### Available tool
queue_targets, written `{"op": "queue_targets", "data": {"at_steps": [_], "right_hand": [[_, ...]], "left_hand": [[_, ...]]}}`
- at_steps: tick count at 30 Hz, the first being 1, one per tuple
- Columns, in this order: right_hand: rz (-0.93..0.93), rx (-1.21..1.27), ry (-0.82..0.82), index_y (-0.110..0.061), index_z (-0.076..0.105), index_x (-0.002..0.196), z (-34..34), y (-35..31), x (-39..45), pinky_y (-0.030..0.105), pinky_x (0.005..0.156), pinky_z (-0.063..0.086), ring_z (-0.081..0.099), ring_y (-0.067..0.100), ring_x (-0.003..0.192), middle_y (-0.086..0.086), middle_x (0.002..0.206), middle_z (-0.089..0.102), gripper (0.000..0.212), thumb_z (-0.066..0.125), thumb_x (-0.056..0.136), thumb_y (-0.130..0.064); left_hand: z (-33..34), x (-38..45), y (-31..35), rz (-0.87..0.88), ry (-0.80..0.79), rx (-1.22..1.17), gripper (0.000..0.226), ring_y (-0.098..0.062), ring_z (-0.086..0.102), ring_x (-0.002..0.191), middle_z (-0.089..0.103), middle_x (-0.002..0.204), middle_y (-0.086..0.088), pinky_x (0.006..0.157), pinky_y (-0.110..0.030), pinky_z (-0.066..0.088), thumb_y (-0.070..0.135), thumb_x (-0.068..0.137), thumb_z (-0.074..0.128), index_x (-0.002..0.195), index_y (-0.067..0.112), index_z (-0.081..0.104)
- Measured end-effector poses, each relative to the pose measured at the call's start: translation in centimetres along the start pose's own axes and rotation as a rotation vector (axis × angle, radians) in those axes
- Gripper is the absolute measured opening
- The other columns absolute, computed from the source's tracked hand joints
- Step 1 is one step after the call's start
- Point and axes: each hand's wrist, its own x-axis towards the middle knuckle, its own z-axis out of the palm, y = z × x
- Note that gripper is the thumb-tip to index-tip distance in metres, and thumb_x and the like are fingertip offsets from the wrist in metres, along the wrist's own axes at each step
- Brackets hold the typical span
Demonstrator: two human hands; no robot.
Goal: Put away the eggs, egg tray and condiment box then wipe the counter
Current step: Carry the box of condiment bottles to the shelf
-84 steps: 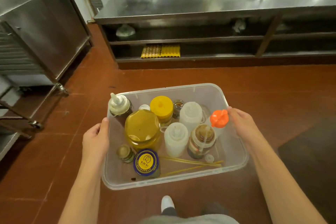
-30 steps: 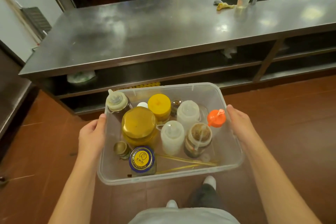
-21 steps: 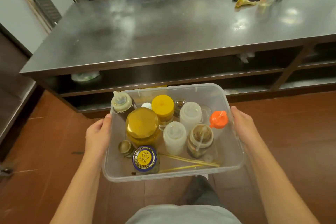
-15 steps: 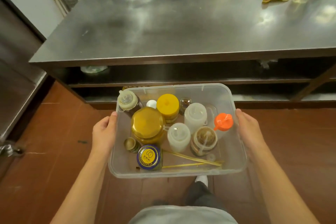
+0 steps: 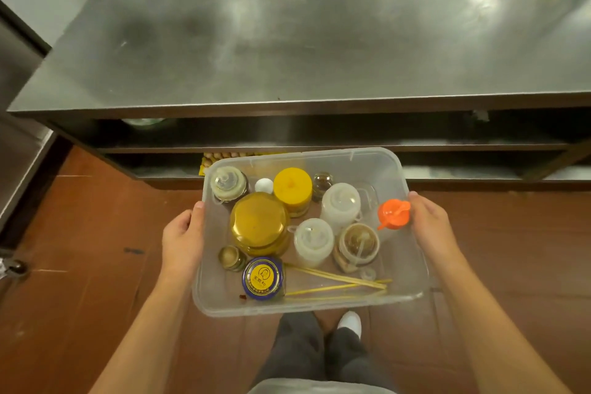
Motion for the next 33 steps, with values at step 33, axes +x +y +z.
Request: {"op": "queue_targets", "data": {"at_steps": [33], "right_hand": [[0.050, -0.071, 0.018, -0.021, 0.035, 0.064, 2.7, 7.6, 14.7, 0.034, 0.060, 0.023, 0.029, 0.013, 0.062, 0.000, 0.065, 0.030, 0.042, 0.049, 0.100, -0.037]], "left_hand": [[12.6, 9.1, -5.9, -0.236, -0.088, 0.041, 0.058, -0.018, 0.040, 0.066, 0.046, 0.069, -0.008, 0.060, -0.033, 0.031, 0.046, 0.099, 0.052, 0.081, -0.010, 0.053]]}}
